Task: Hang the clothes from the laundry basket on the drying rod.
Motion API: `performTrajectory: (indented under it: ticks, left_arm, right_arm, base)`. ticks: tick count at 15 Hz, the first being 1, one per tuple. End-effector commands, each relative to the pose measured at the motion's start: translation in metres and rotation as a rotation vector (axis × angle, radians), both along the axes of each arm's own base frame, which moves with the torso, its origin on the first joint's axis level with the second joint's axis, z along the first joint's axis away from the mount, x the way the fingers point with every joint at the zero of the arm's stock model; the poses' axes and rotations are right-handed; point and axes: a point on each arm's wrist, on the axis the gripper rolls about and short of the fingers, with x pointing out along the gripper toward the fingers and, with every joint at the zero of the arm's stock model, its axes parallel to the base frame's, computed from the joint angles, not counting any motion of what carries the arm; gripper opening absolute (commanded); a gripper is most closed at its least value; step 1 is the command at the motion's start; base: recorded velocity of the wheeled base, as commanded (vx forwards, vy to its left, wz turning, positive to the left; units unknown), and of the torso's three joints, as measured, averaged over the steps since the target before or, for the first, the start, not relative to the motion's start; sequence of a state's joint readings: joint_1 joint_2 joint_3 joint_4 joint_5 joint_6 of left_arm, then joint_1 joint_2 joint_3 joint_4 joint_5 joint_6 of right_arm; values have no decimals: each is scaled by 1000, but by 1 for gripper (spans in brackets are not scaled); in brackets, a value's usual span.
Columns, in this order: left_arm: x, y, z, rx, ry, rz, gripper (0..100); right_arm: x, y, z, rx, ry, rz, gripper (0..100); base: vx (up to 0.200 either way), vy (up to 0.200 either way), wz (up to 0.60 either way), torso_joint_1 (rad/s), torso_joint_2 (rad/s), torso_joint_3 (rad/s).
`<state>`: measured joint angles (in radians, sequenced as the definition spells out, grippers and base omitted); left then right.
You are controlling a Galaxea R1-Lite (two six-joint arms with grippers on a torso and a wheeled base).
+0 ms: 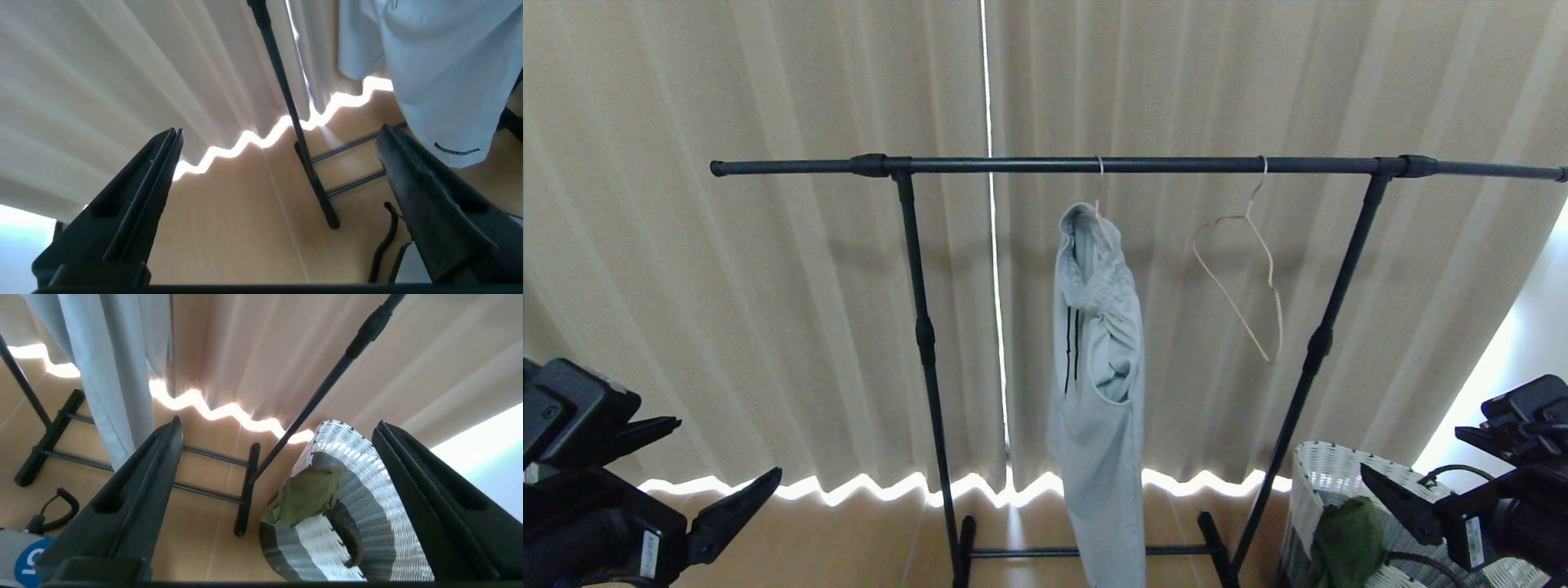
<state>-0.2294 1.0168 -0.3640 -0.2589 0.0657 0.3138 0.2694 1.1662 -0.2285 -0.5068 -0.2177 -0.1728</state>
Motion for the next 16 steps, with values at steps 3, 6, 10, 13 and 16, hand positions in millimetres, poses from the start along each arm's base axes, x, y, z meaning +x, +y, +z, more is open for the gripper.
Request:
performTrajectory:
  ticks: [3, 6, 10, 13, 16]
  left_arm:
    - [-4, 1, -2, 6, -1, -3, 100]
    - [-5, 1, -4, 7, 2, -3, 100]
    - [-9, 2, -12, 39, 21, -15, 100]
    - [-12, 3, -15, 44, 24, -17, 100]
    - [-12, 3, -17, 56, 26, -23, 100]
  right_arm:
    - [-1, 0, -2, -4, 8, 1, 100]
    - [-1, 0, -2, -4, 9, 1, 100]
    - [-2, -1, -6, -12, 25, 3, 100]
    - [-2, -1, -6, -12, 25, 3, 100]
    - [-2, 0, -8, -15, 37, 6, 100]
  base:
    - [0, 0, 0, -176, 372, 198]
    - [0, 0, 0, -222, 471, 258]
    - [0, 0, 0, -218, 475, 268]
    - [0, 0, 0, -206, 465, 255]
    - [0, 0, 0, -193, 450, 256]
